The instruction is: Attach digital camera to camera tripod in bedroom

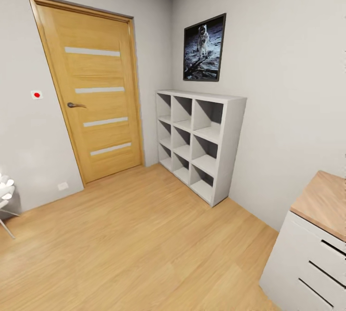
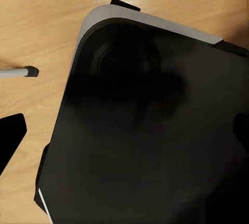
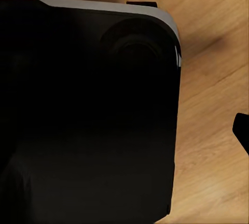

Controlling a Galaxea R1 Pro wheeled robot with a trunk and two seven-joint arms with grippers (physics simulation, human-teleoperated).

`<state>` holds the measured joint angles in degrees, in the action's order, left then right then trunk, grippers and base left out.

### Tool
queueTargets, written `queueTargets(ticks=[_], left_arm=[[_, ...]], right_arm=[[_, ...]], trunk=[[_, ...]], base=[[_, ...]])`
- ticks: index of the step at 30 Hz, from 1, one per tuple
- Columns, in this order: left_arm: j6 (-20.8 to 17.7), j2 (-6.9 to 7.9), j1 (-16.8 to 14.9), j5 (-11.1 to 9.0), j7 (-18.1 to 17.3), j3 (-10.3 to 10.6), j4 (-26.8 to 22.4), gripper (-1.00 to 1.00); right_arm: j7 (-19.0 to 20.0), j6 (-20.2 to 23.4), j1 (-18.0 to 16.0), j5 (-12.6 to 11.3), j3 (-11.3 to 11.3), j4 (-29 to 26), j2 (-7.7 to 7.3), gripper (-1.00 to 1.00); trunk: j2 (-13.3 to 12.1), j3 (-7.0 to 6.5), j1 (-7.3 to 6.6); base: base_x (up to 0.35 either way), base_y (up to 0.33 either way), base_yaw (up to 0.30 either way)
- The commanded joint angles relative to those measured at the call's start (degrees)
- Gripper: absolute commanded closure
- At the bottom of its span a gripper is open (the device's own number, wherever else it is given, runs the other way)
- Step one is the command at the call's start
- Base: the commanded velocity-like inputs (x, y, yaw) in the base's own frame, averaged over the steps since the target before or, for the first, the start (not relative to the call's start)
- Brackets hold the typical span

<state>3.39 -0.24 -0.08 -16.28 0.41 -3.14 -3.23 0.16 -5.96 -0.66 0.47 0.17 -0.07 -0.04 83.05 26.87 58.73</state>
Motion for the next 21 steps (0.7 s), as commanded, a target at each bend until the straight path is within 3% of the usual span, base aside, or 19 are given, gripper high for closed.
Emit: queueTargets(ticks=[1,21], left_arm=[[0.1,-0.02,0.0,-0.1,0.1,-0.3,0.0,-1.0],[0.1,-0.02,0.0,-0.1,0.1,-0.3,0.0,-1.0]], right_arm=[[0.0,-0.2,0.0,0.0,0.0,0.1,-0.03,-1.0],[0.0,-0.5,0.0,0.3,0.1,0.0,-0.39,-1.0]], trunk=[[0.0,0.05,0.0],[0.0,0.05,0.0]], base=[[0.0,0.0,-0.076],[0.0,0.0,-0.014]])
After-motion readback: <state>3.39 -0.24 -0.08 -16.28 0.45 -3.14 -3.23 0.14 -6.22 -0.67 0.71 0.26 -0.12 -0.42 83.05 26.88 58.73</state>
